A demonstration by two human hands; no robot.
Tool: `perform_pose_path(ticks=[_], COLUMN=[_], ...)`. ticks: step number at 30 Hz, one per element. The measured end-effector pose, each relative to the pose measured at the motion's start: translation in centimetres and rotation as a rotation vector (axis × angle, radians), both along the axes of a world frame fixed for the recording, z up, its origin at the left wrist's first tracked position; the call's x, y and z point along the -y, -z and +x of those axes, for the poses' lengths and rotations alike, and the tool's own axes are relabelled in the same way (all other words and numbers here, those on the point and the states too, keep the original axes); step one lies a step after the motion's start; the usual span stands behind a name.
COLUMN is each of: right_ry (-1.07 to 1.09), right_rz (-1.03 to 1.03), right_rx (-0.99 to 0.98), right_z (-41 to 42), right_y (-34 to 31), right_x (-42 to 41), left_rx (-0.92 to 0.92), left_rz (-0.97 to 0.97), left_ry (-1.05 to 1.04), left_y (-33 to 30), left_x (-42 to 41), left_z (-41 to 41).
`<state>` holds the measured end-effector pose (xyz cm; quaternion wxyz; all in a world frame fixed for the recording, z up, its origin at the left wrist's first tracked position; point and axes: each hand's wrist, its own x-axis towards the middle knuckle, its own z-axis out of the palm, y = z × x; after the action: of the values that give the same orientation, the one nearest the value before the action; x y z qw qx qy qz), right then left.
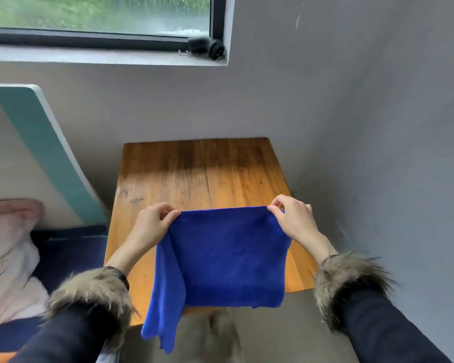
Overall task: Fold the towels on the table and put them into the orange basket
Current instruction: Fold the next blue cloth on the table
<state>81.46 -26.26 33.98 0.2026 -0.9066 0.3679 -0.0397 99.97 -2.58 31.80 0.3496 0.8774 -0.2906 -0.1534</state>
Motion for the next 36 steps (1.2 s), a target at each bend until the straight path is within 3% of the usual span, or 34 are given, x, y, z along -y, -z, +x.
perform_pose_path(ticks=[9, 15, 25, 30, 33, 36], right_ry=[-0.066, -0.047, -0.323, -0.336, -0.325, -0.316], right_rz=[0.025, 0.052, 0.251, 0.273, 0.221, 0.182], right_rx=[-0.118, -0.079, -0.361, -0.534, -0.592, -0.616], right_z=[12.4, 18.0, 16.6, 15.3, 14.8, 14.7], right_y=[7.5, 11.3, 19.6, 21.6, 22.4, 22.8], right_x=[10.0, 13.0, 3.2, -1.9, -3.2, -3.4], left_rx=[-0.083, -0.138, -0.321, -0.161, -0.088, -0.199], left_rz=[0.151, 0.109, 0.403, 0.566, 0.552, 0.496], left_ry=[-0.13, -0.232, -0.199, -0.079, -0.038, -0.077], left_y=[7.0, 10.5, 18.5, 20.0, 20.3, 20.4], left_x=[10.2, 13.6, 5.9, 4.1, 3.7, 2.7], left_z=[10.7, 14.9, 6.0, 3.4, 3.7, 5.1])
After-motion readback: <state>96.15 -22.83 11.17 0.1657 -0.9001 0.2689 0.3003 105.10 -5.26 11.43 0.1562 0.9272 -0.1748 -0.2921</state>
